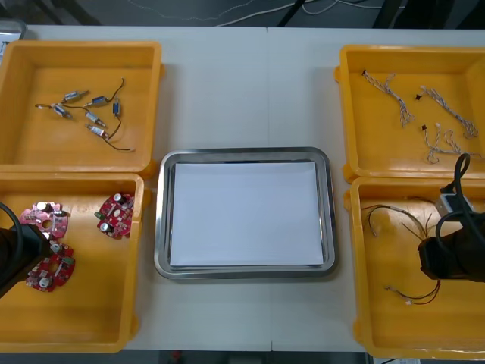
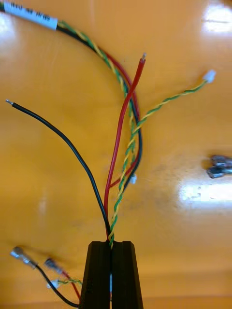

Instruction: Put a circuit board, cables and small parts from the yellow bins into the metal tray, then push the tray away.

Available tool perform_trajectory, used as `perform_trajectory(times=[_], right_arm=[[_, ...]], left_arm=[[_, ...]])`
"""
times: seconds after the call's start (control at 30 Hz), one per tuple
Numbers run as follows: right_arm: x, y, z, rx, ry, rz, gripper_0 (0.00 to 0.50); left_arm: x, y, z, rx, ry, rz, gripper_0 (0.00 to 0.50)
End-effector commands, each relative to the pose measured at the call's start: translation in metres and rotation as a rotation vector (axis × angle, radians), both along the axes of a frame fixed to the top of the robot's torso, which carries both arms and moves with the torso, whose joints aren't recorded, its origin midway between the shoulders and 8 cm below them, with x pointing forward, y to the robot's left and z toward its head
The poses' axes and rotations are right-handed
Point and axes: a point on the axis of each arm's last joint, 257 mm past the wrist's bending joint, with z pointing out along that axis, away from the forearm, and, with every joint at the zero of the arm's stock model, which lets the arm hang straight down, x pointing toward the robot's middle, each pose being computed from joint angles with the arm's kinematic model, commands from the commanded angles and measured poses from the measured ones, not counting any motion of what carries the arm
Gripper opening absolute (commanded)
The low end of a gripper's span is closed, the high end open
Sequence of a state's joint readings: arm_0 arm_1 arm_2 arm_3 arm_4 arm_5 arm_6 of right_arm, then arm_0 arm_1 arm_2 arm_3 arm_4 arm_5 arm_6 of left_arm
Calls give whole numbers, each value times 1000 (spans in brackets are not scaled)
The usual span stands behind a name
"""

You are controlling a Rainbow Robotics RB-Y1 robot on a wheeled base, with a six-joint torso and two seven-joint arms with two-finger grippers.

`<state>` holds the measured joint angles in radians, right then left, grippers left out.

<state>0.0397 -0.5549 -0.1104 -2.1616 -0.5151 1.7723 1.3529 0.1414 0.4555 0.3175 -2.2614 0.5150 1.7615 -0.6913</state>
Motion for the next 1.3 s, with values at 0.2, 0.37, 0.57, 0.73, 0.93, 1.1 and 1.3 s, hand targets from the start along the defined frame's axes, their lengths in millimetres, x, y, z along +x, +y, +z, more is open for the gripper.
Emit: perform_trajectory(times=[0.2, 0.37, 0.57, 0.73, 0.93, 1.1, 1.3], right_arm=[[10, -3, 50, 64, -78, -9, 0], [13, -5, 76, 76, -111, -5, 0], [21, -4, 110, 47, -214, 9, 0], [22, -5, 122, 23, -246, 17, 0], [24, -5, 134, 1, -271, 32, 0], [22, -2, 139, -4, -264, 79, 0], [18, 7, 144, 7, -246, 142, 0]], left_arm=[[24, 3, 13, 95, -99, 145, 475], [28, -5, 10, 71, -114, 194, 477], [28, -10, 8, 40, -122, 213, 475], [30, -14, 8, 7, -139, 230, 475], [30, -17, 5, -11, -137, 235, 475], [29, -18, 3, -20, -136, 238, 474], [34, -18, -5, -30, -143, 237, 475]])
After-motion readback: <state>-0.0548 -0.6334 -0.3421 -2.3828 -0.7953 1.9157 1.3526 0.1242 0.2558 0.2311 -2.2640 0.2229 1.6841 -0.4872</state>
